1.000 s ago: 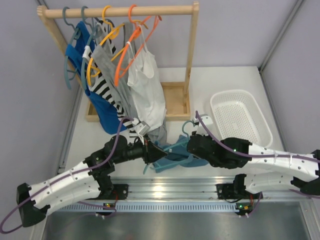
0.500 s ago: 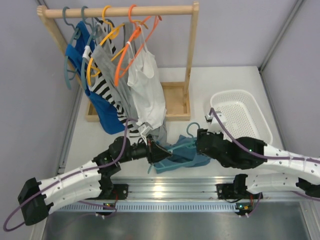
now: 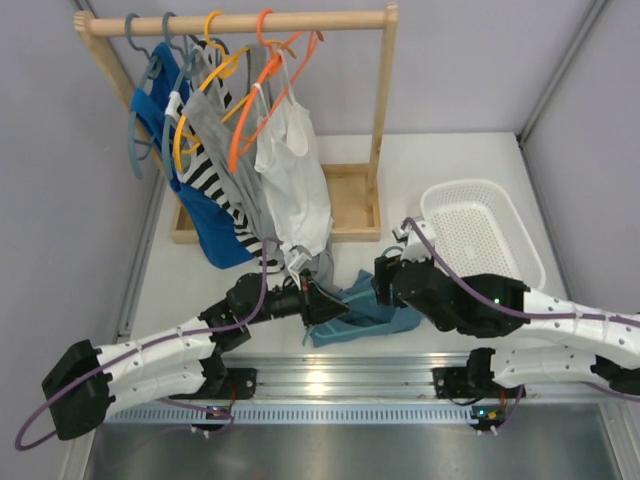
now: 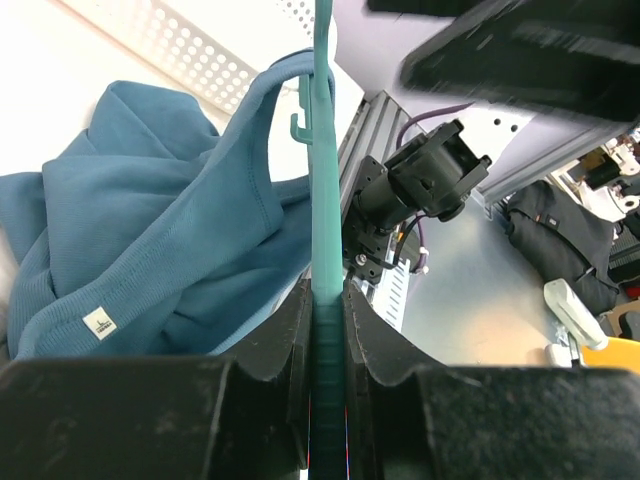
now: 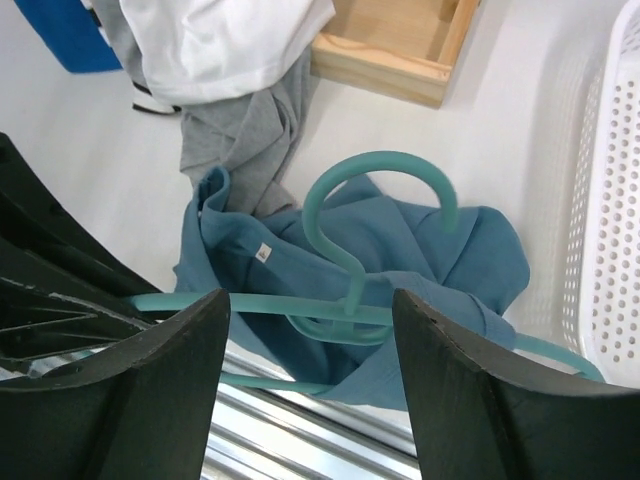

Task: Place the tank top on the hanger

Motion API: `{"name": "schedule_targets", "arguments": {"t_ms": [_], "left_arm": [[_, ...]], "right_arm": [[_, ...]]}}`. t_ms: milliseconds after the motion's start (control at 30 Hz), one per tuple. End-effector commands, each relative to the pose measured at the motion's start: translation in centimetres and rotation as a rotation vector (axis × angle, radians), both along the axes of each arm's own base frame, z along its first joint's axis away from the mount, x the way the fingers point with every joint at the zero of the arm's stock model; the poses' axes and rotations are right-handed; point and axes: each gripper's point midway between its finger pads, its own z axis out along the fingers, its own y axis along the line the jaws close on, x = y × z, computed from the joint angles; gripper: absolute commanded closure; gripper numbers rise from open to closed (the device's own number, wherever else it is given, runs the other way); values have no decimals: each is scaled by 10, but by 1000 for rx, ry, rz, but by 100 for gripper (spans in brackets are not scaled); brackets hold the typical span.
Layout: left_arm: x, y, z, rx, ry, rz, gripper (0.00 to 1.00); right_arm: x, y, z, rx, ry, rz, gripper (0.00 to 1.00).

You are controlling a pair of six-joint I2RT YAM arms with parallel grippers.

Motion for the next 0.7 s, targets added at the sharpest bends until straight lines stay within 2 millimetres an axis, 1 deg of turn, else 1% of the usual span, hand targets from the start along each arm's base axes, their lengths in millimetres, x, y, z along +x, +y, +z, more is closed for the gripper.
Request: {"name": "schedule_targets", "arguments": {"t_ms": [0, 33, 100, 167, 200, 233, 267, 333, 500, 533, 600, 667], "left_arm": [[2, -5, 45, -139, -121, -13, 100], [3, -5, 46, -138, -120, -12, 100], [2, -5, 45, -134, -119, -15, 100], [2, -5, 46, -134, -120, -12, 100], [3, -5, 44, -127, -119, -11, 100], [3, -5, 46, -125, -123, -10, 100], [4, -5, 46, -122, -124, -8, 100], [4, -5, 46, -121, -127, -5, 100], [2, -8, 44, -109, -134, -30, 100], [3, -8, 44, -106, -132, -30, 100], [3, -7, 45, -110, -133, -22, 100], [5, -6, 44, -103, -135, -10, 100]], "right_arm": [[4, 11, -7, -20, 19, 8, 35], [6, 11, -14, -33, 28, 3, 35], [13, 12, -15, 3, 39, 3, 36], [18, 11, -22, 44, 73, 19, 37], [22, 14, -21, 67, 70, 26, 41], [25, 12, -24, 71, 76, 19, 43], [24, 14, -25, 74, 81, 32, 46], [26, 17, -24, 81, 76, 35, 49], [31, 23, -29, 78, 76, 33, 49], [33, 24, -30, 90, 71, 29, 50], [34, 25, -33, 95, 82, 32, 55], [34, 25, -36, 96, 87, 29, 57]]}}
